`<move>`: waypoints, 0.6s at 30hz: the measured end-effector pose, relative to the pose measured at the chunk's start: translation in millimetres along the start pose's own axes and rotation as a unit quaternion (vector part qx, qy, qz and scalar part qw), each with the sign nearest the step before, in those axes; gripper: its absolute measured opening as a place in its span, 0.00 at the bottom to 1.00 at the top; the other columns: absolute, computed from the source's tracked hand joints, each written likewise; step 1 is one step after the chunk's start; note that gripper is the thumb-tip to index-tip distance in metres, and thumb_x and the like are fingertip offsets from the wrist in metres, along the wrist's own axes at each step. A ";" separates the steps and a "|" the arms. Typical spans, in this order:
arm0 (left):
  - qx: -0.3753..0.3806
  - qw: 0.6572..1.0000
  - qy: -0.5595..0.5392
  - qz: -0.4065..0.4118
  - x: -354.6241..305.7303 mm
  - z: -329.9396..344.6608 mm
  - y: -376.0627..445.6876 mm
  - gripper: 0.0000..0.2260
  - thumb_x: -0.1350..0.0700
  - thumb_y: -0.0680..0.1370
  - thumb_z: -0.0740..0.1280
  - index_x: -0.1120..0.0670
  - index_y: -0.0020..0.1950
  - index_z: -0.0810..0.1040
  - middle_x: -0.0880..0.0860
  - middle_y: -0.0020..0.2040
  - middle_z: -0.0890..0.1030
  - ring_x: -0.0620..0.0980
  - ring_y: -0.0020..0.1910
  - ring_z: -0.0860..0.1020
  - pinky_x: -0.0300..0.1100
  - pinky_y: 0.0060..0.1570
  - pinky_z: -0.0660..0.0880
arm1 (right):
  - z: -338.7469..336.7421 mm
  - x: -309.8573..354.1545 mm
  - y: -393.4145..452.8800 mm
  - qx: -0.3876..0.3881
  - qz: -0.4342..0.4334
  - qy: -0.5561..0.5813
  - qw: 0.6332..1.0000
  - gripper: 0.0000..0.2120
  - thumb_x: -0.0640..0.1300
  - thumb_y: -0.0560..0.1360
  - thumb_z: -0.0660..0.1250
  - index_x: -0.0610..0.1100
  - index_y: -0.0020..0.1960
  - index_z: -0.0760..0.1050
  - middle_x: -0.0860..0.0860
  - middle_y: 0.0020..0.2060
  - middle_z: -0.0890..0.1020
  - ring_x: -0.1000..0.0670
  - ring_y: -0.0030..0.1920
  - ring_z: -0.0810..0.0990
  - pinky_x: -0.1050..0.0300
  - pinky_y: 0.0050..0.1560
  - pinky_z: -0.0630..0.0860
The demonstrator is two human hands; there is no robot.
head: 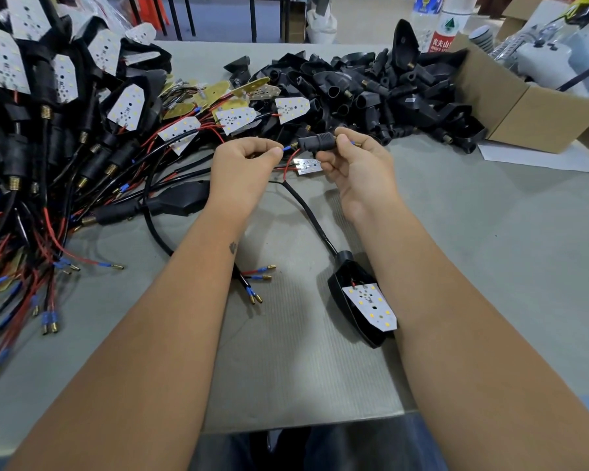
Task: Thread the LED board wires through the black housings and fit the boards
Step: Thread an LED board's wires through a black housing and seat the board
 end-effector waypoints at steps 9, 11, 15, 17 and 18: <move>0.014 0.999 0.015 0.025 -2.7 1.1 -2.6 0.10 0.57 0.77 0.70 0.44 0.38 0.81 0.42 0.34 0.80 0.31 0.30 0.74 0.24 0.35 0.70 | 0.0 -0.2 -0.6 0.000 -0.005 -0.006 1.000 0.07 0.34 0.81 0.60 0.42 0.47 0.74 0.45 0.39 0.80 0.54 0.30 0.80 0.62 0.36 0.77; 0.004 0.999 0.017 0.033 -2.6 0.4 -2.6 0.10 0.57 0.77 0.70 0.43 0.38 0.80 0.41 0.34 0.79 0.31 0.31 0.74 0.23 0.35 0.70 | 1.0 -0.4 -1.5 0.007 -0.011 -0.016 1.000 0.07 0.34 0.81 0.60 0.41 0.47 0.74 0.45 0.40 0.80 0.53 0.31 0.81 0.62 0.37 0.78; -0.006 0.999 0.012 0.032 -2.0 -0.1 -2.2 0.10 0.56 0.77 0.70 0.42 0.39 0.81 0.40 0.35 0.81 0.31 0.33 0.76 0.24 0.38 0.72 | 1.9 -0.7 -2.3 0.013 -0.018 -0.024 0.999 0.06 0.33 0.80 0.61 0.41 0.48 0.75 0.45 0.38 0.81 0.52 0.32 0.81 0.61 0.37 0.78; -0.004 0.999 0.010 0.033 -1.4 -0.2 -2.4 0.09 0.56 0.77 0.71 0.42 0.39 0.81 0.40 0.36 0.82 0.32 0.35 0.77 0.25 0.39 0.72 | 1.4 -0.5 -2.5 0.014 -0.022 -0.028 0.999 0.06 0.34 0.80 0.61 0.40 0.48 0.75 0.45 0.39 0.81 0.52 0.33 0.82 0.61 0.37 0.78; -0.004 0.999 0.010 0.034 -1.0 -0.3 -2.4 0.09 0.56 0.77 0.71 0.42 0.40 0.81 0.40 0.36 0.82 0.33 0.35 0.77 0.26 0.39 0.73 | 1.3 -0.4 -2.8 0.015 -0.023 -0.030 0.999 0.06 0.34 0.80 0.61 0.40 0.49 0.75 0.45 0.39 0.81 0.52 0.33 0.82 0.61 0.37 0.78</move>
Point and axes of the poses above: each hand's wrist, its own y-axis towards the middle knuckle, its own z-axis out of the palm, x = y × z, the point moved 2 cm from there along y, towards the middle knuckle
